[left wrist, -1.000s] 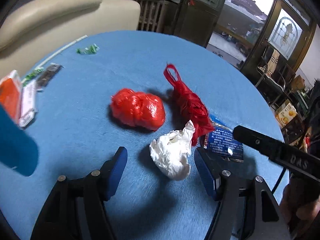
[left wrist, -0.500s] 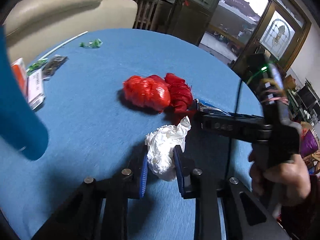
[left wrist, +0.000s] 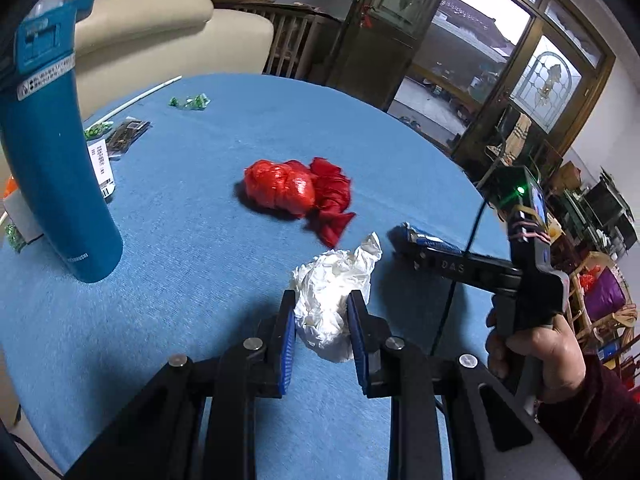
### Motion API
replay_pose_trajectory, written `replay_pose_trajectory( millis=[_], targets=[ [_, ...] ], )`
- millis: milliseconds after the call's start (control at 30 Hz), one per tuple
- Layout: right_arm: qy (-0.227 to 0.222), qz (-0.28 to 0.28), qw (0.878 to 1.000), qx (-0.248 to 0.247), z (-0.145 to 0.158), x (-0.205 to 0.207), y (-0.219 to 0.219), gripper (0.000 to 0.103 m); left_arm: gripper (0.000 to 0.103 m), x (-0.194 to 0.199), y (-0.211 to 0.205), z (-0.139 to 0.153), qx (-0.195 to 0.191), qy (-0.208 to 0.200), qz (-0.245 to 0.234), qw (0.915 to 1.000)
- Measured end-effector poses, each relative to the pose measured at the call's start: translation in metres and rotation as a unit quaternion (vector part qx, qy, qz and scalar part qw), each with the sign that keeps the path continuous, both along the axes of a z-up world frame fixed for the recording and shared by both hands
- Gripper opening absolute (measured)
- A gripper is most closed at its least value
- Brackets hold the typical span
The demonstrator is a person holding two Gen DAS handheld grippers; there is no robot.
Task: Collect trash
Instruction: 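Grasp the blue printed carton with the right tool while the left tool grasps the white crumpled bag, then carry the blue carton and white bag over the red wastebasket with both tools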
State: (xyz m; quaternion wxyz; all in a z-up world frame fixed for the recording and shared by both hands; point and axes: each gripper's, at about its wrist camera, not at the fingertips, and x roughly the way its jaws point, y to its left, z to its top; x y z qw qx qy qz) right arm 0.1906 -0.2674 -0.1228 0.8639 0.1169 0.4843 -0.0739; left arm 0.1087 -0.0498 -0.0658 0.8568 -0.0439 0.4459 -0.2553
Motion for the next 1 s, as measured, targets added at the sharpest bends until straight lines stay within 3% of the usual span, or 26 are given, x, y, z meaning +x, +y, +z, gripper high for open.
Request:
replay_pose_trajectory(
  millis=[533, 1000],
  targets=[
    [-0.076, -0.021, 0.995, 0.063, 0.047, -0.127, -0.032, 0.059, 0.026, -0.050, -0.034, 0.030, 0.017, -0.027, -0.045, 0.9985],
    [-0.124, -0.017, 0.992, 0.028, 0.085, -0.207, -0.042, 0.059, 0.026, -0.094, -0.071, 0.058, 0.045, -0.062, -0.088, 0.9931]
  ],
)
